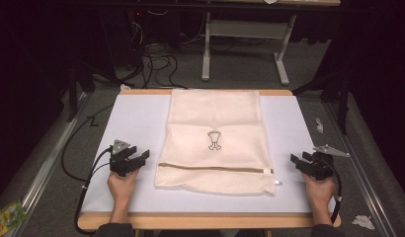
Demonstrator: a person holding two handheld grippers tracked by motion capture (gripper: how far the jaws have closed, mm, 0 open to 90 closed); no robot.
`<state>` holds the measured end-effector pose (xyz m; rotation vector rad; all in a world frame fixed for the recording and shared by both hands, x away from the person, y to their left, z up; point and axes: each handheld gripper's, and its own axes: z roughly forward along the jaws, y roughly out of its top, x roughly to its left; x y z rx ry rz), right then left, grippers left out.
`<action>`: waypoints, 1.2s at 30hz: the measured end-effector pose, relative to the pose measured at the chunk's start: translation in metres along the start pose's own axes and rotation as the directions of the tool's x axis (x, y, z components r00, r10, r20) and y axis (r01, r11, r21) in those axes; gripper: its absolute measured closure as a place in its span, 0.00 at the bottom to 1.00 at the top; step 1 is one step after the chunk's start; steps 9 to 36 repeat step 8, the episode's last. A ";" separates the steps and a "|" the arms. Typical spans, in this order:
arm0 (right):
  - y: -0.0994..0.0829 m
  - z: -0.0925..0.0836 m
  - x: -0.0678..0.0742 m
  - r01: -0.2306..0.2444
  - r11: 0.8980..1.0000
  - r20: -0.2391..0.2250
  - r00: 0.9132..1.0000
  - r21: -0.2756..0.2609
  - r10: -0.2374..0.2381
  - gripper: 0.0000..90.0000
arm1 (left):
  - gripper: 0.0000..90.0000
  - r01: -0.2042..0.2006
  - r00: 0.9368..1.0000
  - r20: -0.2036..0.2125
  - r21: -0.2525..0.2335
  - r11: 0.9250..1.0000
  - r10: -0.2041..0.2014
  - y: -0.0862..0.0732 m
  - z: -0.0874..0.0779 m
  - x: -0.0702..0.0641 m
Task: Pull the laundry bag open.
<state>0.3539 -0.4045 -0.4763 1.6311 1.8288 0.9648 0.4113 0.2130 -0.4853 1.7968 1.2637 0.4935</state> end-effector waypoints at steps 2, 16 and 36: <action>0.000 0.001 0.000 0.009 1.000 0.001 1.000 0.000 -0.009 0.49 | 0.44 0.008 1.000 0.000 0.006 1.000 -0.008 0.000 0.000 0.000; 0.000 0.001 0.000 0.000 1.000 0.001 1.000 0.009 0.000 0.48 | 0.44 0.012 1.000 0.004 0.023 1.000 -0.012 0.001 0.002 0.001; 0.000 0.001 0.000 0.000 1.000 0.001 1.000 0.009 0.000 0.48 | 0.44 0.012 1.000 0.004 0.023 1.000 -0.012 0.001 0.002 0.001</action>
